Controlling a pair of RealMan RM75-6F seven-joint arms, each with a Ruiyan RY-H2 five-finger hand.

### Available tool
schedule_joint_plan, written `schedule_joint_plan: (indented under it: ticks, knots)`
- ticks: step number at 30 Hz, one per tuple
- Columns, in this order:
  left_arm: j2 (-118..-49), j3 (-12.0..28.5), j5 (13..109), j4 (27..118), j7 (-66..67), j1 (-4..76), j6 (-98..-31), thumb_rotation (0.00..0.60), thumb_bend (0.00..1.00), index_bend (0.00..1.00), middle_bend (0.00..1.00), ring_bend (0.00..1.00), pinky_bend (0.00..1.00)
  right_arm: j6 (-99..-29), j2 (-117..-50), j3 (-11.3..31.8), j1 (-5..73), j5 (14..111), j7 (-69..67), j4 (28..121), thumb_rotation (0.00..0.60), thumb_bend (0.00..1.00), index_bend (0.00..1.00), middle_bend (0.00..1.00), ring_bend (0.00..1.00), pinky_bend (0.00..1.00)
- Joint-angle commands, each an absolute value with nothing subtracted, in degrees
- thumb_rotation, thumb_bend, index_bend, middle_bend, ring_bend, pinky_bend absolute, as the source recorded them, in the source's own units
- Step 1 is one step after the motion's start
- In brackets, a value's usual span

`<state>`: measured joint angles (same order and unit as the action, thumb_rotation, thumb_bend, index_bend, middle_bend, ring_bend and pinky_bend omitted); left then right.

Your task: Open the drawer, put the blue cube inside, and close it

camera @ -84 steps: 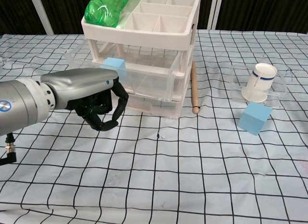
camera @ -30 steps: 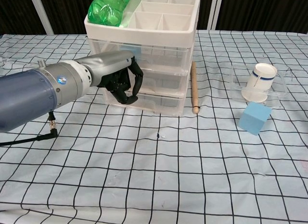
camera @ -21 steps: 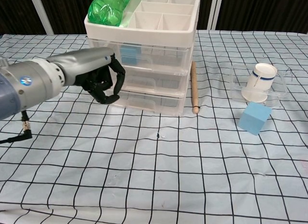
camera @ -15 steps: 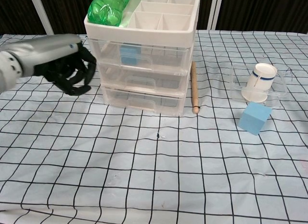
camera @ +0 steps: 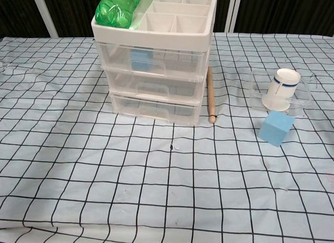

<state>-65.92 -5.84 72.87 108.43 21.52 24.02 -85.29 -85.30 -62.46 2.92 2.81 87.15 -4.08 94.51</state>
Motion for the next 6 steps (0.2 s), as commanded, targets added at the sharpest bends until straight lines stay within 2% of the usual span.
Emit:
schedule_joint_plan:
  ticks: [1,6]
  knots:
    - [-66.5,-7.7,77.2,101.1,19.5,18.7,-90.9,0.6,0.03,0.0,0.0,0.0,0.0,-86.2,-62.9,2.9,2.7,88.1,-3.5,93.6,0.6,0.25,0.0,0.0,0.0,0.18]
    - [-67.5,-8.0,77.1,96.3,14.8,14.6,-92.1,0.6,0.02,0.0,0.0,0.0,0.0,-86.5,-63.2,2.9,2.6,88.1,-3.6,93.2,0.6,0.25,0.0,0.0,0.0,0.18]
